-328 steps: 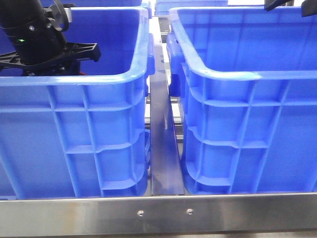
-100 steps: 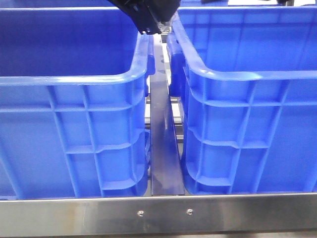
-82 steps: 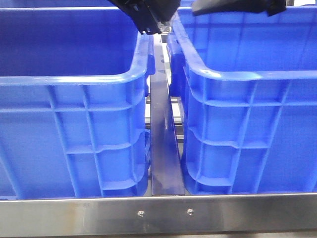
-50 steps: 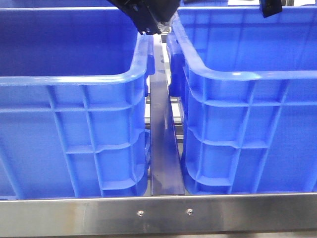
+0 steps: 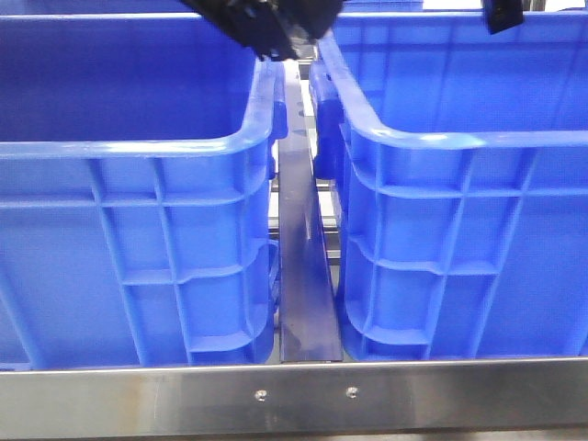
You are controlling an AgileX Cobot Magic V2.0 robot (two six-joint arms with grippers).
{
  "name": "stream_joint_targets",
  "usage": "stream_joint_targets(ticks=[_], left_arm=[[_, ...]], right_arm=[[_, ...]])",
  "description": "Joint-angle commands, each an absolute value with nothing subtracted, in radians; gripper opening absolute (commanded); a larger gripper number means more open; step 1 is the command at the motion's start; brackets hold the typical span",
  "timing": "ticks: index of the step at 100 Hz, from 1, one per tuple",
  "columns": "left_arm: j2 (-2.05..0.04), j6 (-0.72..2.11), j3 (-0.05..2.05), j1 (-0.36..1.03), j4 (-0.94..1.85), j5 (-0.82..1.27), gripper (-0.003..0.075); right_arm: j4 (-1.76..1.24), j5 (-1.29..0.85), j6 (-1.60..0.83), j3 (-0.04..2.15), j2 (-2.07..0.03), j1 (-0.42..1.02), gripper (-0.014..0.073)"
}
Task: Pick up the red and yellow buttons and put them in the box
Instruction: 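Grasp the red button with the right gripper and open the left gripper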
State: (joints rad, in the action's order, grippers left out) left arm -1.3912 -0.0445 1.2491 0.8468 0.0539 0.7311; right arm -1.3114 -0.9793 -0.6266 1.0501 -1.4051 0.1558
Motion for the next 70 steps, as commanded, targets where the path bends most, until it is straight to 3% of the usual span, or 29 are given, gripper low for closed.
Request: stream_joint_targets(ticks=[1,27,70], left_arm=[[-1.357,-0.045,1.28,0.855,0.074,0.702,0.0484],[-1.357,-0.045,1.28,0.855,0.085,0.709,0.0483],[-1.357,-0.045,1.28,0.855,0.089,0.694,0.0483]], right_arm=[[-1.38,-0.959,-0.688,1.084,-1.356,0.102,0.0301],[-1.299,-0.703,-0.913,1.045,-1.298,-0.064,0.0301],[-1.316,-0.1,-1.292,0.907,-1.337,-0.069,0.0286]])
